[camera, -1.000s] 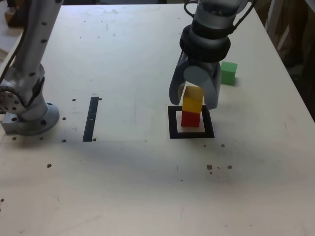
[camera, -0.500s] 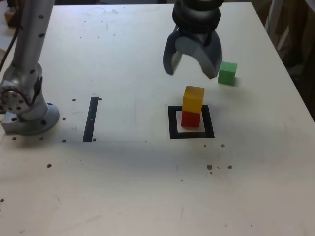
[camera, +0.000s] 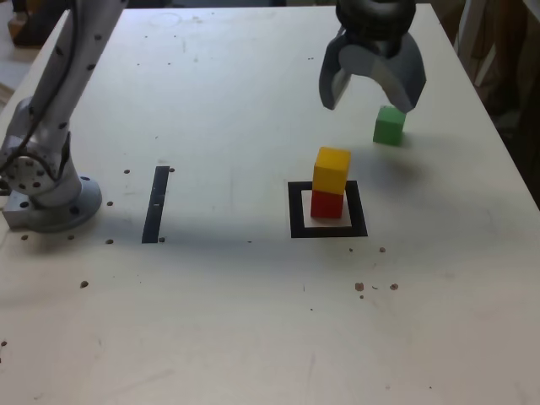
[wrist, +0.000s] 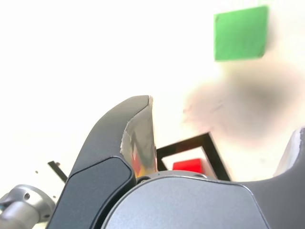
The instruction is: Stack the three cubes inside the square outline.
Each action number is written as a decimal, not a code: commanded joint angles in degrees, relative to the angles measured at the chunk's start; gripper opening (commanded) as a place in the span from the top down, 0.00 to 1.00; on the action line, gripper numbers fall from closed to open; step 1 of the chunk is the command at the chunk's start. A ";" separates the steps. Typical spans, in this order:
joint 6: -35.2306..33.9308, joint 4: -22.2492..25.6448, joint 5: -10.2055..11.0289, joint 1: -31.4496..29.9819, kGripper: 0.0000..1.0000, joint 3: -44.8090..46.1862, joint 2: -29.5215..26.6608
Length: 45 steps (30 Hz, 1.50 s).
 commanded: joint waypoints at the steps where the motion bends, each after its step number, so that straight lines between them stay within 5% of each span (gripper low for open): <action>1: 0.50 0.70 -0.10 0.67 0.01 -1.78 1.48; 25: 3.36 5.70 -2.34 4.60 0.12 -17.91 15.22; 33: 2.93 6.42 -2.69 4.60 0.34 -19.98 16.68; 41: 2.65 6.22 -2.58 4.60 0.66 -20.76 17.50; 45: 2.65 6.13 -2.53 4.59 0.71 -20.77 17.61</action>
